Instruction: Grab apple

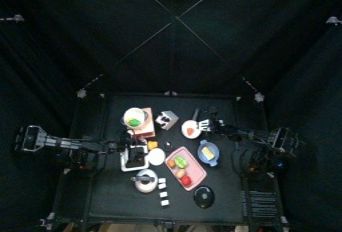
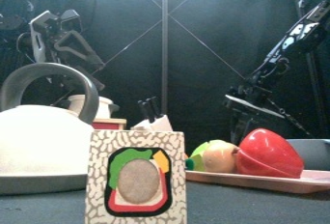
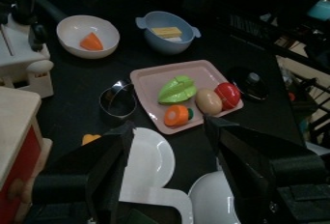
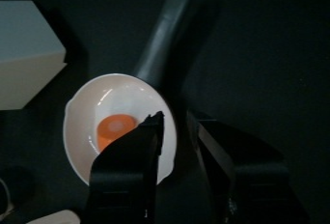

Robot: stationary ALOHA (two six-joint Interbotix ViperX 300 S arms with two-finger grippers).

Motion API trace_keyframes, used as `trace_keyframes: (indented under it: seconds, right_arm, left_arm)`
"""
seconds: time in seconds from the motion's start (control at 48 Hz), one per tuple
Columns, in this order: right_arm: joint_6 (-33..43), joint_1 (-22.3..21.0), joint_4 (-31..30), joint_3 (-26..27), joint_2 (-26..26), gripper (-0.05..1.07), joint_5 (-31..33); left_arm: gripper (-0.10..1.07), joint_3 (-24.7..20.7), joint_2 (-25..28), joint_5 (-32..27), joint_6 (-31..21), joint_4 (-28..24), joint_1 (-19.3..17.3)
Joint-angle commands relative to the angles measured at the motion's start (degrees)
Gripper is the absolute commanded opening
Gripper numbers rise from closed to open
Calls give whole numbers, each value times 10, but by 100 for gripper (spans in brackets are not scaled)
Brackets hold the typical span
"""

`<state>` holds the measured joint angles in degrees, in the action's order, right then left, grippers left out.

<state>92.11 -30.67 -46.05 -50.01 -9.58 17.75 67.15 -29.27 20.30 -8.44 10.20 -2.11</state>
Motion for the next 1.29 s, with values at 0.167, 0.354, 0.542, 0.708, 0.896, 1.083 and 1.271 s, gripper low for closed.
trace_keyframes:
  seconds: [0.167,0.354,0.542,0.708,0.896,1.083,1.271]
  right_arm:
    - [0,83,18,11,-84,68,-9]
    - [0,186,61,14,-116,68,-9]
    - [-1,291,76,20,-104,69,-10]
    - [6,365,36,1,-92,69,-11]
    - [5,451,33,11,-76,69,-19]
    - [5,526,41,52,-39,75,-3]
    - [4,571,107,111,-6,84,120]
  left_arm:
    - [94,-7,-1,3,1,-1,-2]
    - [94,-7,-1,3,0,0,-1]
    - [94,-7,-2,5,0,0,-1]
    - [94,-8,-1,5,0,0,-1]
    - [94,-7,-1,5,0,0,-1]
    - [94,-7,-1,5,-1,0,-1]
    - [94,-7,-1,5,-1,0,0]
